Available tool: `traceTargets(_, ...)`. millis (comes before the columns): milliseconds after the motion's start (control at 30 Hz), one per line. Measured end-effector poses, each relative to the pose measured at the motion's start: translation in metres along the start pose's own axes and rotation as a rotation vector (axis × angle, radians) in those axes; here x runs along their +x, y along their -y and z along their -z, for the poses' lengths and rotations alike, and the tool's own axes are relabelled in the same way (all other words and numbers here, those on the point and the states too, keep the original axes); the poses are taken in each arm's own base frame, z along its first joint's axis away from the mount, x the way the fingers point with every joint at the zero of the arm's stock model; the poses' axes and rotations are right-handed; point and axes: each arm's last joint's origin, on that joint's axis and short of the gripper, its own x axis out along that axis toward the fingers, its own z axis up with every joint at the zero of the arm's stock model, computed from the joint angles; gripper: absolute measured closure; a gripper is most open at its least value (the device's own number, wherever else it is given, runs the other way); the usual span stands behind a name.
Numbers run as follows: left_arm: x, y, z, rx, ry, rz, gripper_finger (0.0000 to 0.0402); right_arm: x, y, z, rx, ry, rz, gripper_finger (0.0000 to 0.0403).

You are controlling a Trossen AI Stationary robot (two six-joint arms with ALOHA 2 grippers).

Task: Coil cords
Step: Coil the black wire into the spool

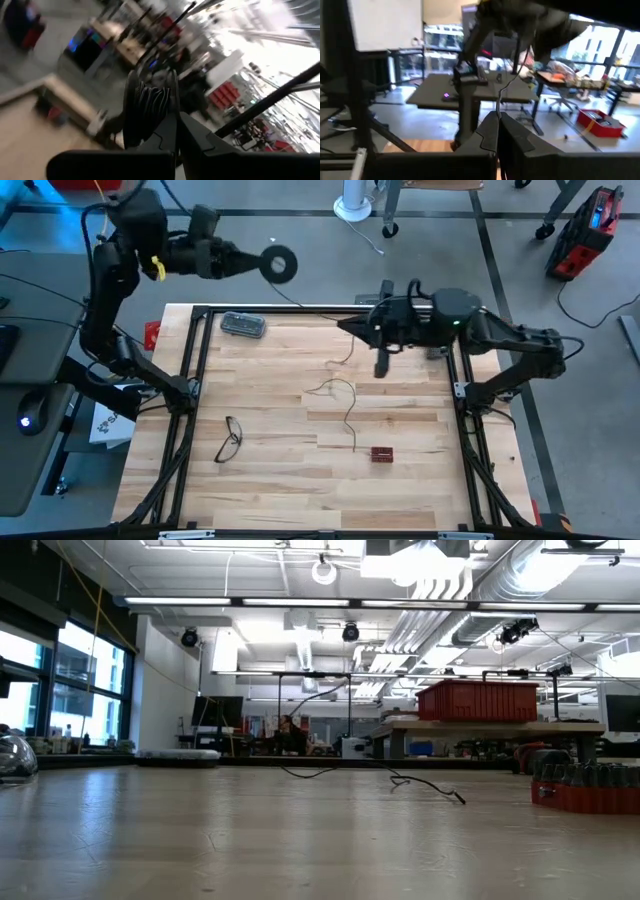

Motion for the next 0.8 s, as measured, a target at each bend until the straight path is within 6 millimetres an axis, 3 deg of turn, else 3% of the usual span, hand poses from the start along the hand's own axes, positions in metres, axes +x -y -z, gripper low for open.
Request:
traceTargets(200,0.013,-0.007,0.013,-0.137,-0.149,-0.021,0.0401,-0.019,0.007,-0.013,-0.023,0.057,-0.016,0.0402)
traceTargets(800,0.086,0.0,0.045,-0.292,-0.475,0.223,0.0401,-0.014,0.026,-0.01,-0.068,0.053,0.012,0.0403)
